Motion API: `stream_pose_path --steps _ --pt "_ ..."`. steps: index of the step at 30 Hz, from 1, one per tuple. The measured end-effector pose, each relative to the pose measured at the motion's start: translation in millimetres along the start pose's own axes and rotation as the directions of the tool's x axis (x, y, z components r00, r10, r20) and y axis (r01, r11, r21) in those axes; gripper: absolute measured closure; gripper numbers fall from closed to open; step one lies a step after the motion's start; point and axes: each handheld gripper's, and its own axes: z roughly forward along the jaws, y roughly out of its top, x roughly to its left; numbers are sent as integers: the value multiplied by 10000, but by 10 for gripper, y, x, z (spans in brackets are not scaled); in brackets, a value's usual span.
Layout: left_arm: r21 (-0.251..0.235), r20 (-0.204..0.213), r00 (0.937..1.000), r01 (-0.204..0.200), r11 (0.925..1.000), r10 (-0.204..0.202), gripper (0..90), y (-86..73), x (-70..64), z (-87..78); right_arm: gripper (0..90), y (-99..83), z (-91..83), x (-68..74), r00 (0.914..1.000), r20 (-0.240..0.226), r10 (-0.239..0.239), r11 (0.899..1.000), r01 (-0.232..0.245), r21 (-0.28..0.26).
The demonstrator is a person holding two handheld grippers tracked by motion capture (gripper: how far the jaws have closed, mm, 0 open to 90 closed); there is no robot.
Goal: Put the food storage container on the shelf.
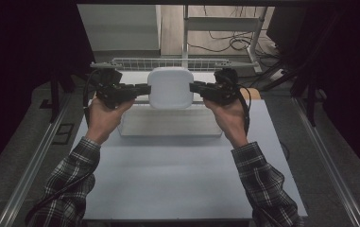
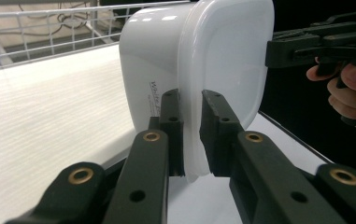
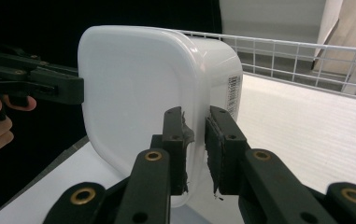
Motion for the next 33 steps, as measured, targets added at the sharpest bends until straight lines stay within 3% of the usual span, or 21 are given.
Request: stream_pose_path --steps 5,9,10,19,21,27,33 --pt "194 -13 9993 384 9991 -383 789 43 103 88 767 68 99 -65 9995 86 300 9992 -303 279" --pt "274 -43 9990 437 9987 -436 771 61 157 134 762 96 152 -104 9990 103 424 9982 -428 425" --pt "140 78 9983 573 9983 -574 724 75 177 152 747 112 185 -123 9986 122 511 9976 -516 467" --pt "270 -255 9979 604 9978 -597 647 166 220 224 685 173 295 -147 9976 264 635 9956 -652 671" --pt "430 -572 9969 569 9975 -544 655 184 223 272 664 186 336 -167 9972 372 650 9952 -675 704" --pt "440 -560 9961 714 9965 -689 641 207 285 340 637 211 390 -238 9955 312 898 9926 -920 787" --pt "680 -738 9961 525 9963 -475 568 229 315 413 566 217 451 -249 9948 583 832 9920 -883 904"
